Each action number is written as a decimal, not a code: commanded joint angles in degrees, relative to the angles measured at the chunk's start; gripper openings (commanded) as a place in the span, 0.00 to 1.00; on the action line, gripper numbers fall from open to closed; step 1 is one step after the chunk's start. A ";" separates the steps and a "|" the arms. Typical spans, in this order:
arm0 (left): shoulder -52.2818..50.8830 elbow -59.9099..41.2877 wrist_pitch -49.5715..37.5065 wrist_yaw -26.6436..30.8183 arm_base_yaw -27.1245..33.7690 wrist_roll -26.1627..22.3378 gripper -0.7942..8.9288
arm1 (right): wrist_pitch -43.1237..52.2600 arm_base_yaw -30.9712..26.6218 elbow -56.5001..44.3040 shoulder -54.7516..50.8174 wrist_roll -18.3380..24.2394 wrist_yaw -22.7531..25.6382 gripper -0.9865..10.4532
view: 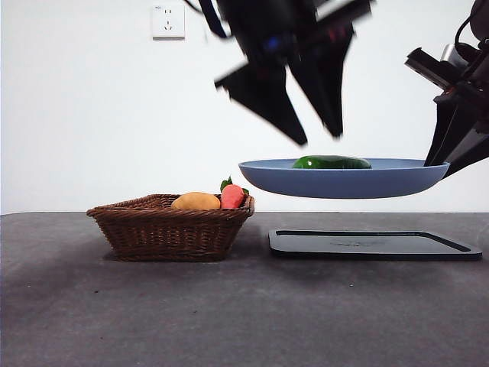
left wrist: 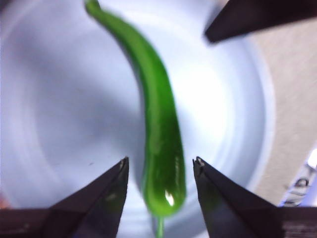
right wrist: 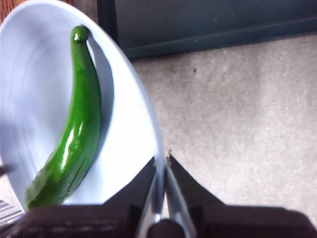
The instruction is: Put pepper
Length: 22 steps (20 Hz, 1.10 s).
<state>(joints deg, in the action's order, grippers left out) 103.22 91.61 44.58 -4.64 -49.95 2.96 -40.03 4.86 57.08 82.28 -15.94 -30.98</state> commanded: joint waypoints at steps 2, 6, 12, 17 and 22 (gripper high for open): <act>-4.26 1.14 0.72 0.09 -0.70 -0.68 0.32 | 0.59 0.09 0.85 0.66 -1.42 0.02 0.09; -13.14 1.14 1.18 0.55 -0.39 -2.36 0.32 | 2.43 -1.18 0.85 0.70 -2.01 2.60 0.09; -26.73 1.14 2.45 8.26 -0.02 -4.37 0.32 | 5.53 -7.21 3.50 6.47 -3.52 2.54 0.09; -34.12 1.14 4.85 9.25 -0.04 -4.42 0.32 | 7.61 -8.94 10.97 16.87 -3.54 2.43 0.09; -36.17 1.14 6.80 9.18 -0.04 -4.20 0.32 | 8.70 -8.96 18.38 26.62 -3.54 2.36 0.09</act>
<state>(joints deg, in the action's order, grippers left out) 66.61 91.61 51.66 4.40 -49.63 -0.89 -31.73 -4.10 74.19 107.92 -18.98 -28.10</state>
